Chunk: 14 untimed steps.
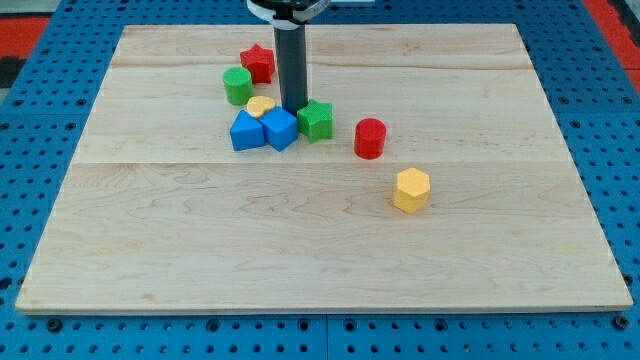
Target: Move the yellow hexagon closer to red circle
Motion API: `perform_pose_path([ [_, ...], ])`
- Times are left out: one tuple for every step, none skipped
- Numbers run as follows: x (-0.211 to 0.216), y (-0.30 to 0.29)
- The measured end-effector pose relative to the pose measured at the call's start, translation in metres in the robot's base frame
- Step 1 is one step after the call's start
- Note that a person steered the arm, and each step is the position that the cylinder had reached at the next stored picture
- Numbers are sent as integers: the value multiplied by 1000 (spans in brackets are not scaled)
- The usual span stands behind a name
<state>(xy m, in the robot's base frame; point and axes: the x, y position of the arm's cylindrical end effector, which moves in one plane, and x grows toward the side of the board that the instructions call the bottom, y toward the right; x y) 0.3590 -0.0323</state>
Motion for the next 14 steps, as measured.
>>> perform_pose_path([
  [1, 10],
  [9, 19],
  [24, 21],
  [9, 18],
  [-51, 26],
  [-66, 80],
  [-56, 152],
  [-9, 204],
  [56, 207],
  [116, 207],
  [166, 207],
  [195, 191],
  [184, 183],
  [170, 180],
])
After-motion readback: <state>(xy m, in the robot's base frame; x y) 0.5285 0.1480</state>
